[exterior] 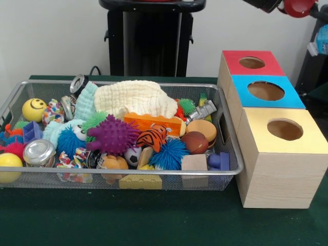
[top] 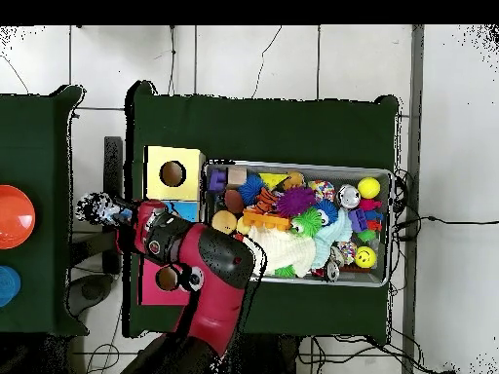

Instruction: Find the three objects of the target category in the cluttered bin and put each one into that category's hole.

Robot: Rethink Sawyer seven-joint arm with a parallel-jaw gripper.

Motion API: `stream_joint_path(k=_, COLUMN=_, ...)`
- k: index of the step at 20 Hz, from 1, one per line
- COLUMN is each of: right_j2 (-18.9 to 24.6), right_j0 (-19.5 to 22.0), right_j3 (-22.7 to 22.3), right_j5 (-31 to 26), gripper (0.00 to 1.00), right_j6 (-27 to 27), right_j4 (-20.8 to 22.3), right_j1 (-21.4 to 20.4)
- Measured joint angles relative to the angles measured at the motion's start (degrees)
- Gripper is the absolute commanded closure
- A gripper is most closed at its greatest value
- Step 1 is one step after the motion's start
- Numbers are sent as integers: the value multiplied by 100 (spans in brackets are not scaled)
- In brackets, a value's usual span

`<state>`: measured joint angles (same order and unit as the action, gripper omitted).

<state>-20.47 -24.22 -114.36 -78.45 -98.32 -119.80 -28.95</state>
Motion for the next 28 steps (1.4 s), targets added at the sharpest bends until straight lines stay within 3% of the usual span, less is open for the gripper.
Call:
stream_joint_path(k=7, right_j2=2, right_j0=154, right_j3=0, right_j5=5, gripper=100, right_j6=386, right_j4=156, right_j1=248)
stream_joint_path(k=15, right_j2=1, right_j0=604, right_j3=2, right_j5=5, gripper=100, right_j6=1104, right_j4=648, right_j1=543)
stream_joint_path(k=28, right_j2=65, right_j0=1060, right_j3=5, right_j5=-15, gripper=100, right_j6=1753, right_j4=786, right_j1=896)
